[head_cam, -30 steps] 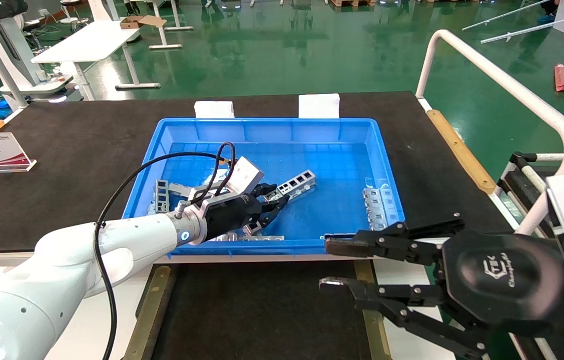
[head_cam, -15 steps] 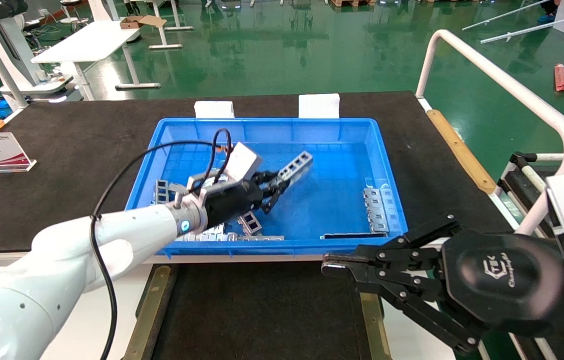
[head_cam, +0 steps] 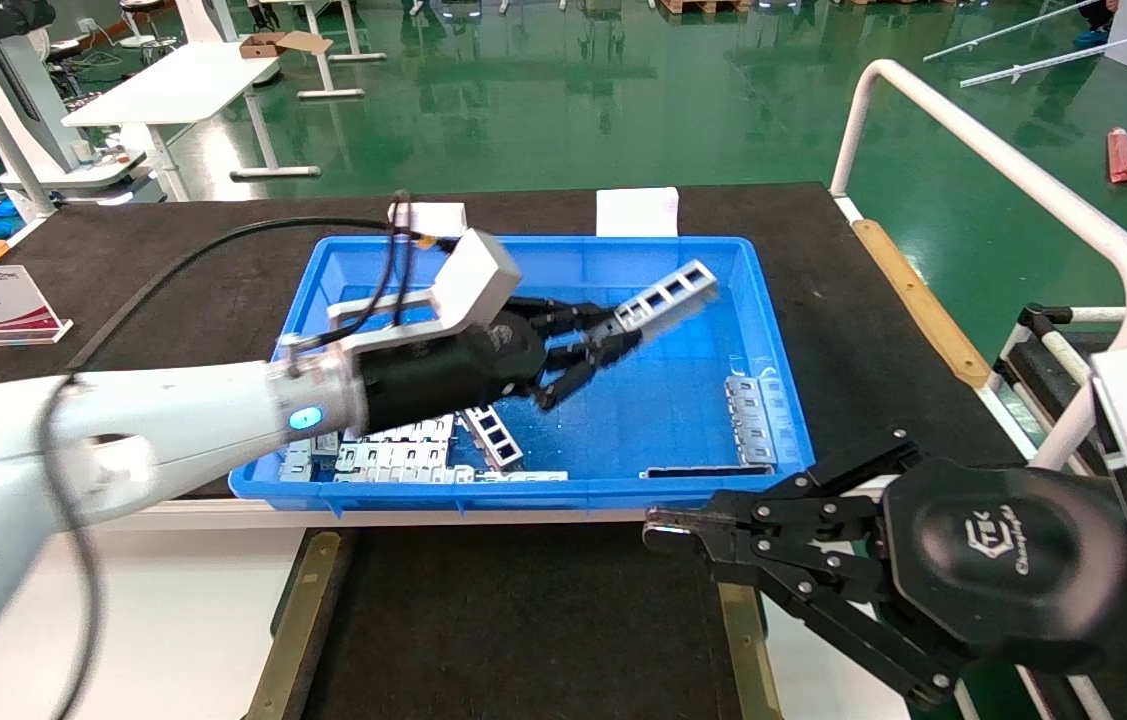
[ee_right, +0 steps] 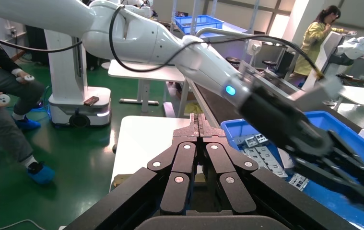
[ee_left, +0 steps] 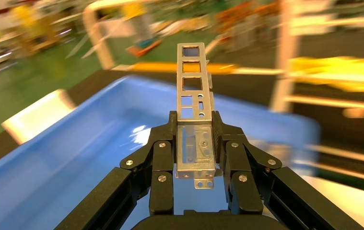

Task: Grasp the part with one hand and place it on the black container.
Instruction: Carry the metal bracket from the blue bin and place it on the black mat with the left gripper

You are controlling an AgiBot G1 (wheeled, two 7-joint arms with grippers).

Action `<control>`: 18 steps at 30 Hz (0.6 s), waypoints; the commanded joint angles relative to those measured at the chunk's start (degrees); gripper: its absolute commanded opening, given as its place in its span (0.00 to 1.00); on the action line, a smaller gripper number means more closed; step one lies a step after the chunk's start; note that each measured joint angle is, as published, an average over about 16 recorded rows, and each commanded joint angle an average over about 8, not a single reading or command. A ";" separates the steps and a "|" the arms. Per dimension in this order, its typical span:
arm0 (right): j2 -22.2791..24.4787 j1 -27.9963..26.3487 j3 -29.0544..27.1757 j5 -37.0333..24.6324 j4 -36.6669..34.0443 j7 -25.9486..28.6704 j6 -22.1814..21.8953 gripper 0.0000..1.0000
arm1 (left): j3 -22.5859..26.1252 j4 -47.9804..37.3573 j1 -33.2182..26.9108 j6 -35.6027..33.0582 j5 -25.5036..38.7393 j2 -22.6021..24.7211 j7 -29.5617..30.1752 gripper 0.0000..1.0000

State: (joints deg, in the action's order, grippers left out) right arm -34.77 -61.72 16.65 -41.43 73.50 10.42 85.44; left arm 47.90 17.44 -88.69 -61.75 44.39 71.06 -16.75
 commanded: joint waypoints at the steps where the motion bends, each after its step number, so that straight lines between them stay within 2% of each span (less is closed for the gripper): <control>1: 0.00 0.00 0.01 0.00 0.00 0.00 0.00 0.00 | -0.18 0.38 -0.28 -6.12 -0.77 -1.74 -0.14 0.00; 11: 0.02 -0.01 0.04 0.03 0.00 -0.02 -0.02 0.00 | -0.14 5.51 2.36 -18.45 -2.23 -9.26 2.27 0.00; 18: 0.03 -0.01 0.07 0.05 0.00 -0.03 -0.03 0.00 | -0.13 15.12 8.47 -21.07 -4.01 -15.98 6.83 0.00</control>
State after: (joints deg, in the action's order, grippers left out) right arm -34.75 -61.73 16.72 -41.38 73.50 10.39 85.41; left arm 47.77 33.08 -79.26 -81.53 40.13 55.20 -9.72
